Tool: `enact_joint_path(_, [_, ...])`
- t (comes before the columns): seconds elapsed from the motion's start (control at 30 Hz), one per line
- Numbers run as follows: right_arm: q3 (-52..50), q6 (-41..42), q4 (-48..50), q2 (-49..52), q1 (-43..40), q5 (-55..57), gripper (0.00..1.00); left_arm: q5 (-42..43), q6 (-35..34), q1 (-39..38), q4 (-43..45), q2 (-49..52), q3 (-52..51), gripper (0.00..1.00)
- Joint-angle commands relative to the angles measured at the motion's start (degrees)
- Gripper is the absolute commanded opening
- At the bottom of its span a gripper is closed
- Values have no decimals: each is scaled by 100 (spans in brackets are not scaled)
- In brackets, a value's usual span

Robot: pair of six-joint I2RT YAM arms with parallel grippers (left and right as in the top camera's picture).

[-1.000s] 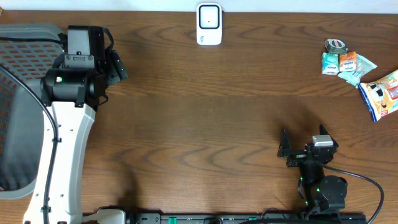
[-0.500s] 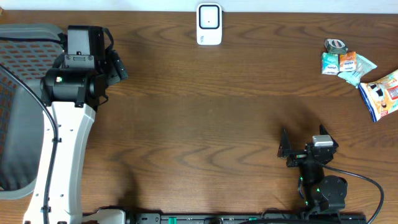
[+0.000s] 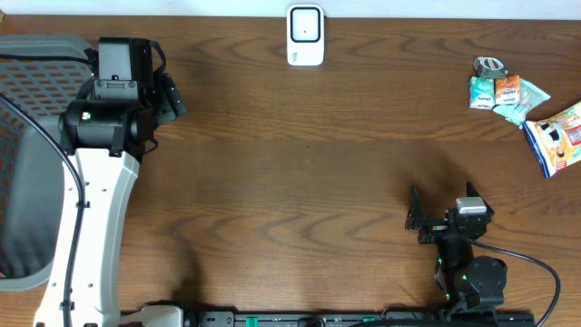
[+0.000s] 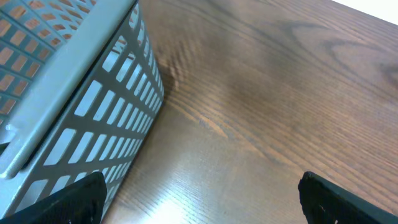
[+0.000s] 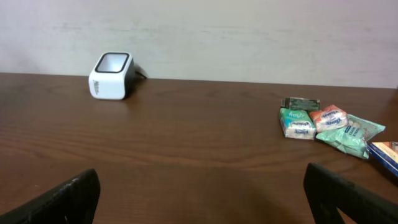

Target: Scan the item barcode

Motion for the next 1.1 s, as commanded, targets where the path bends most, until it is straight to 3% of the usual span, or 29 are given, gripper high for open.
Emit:
enact_joint_path(0.0, [-7, 79, -28, -44, -37, -7, 99, -59, 74, 20, -243, 22, 20, 98])
enact_joint_path(0.3, [-7, 81, -28, -44, -35, -7, 99, -79, 72, 28, -616, 9, 20, 98])
enact_joint_path(0.63, [-7, 81, -28, -44, -35, -7, 99, 522, 348, -166, -546, -153, -442, 97])
enact_joint_path(0.77, [-7, 81, -28, -44, -37, -7, 99, 595, 603, -223, 153, -426, -1137, 98])
enact_joint_path(0.93, [-7, 81, -28, -44, -35, -7, 99, 1189, 1646, -223, 1803, -997, -2385, 98])
enact_joint_path(1.07, [-7, 81, -28, -44, -37, -7, 99, 1523, 2006, -195, 3056, -1508, -3436, 98])
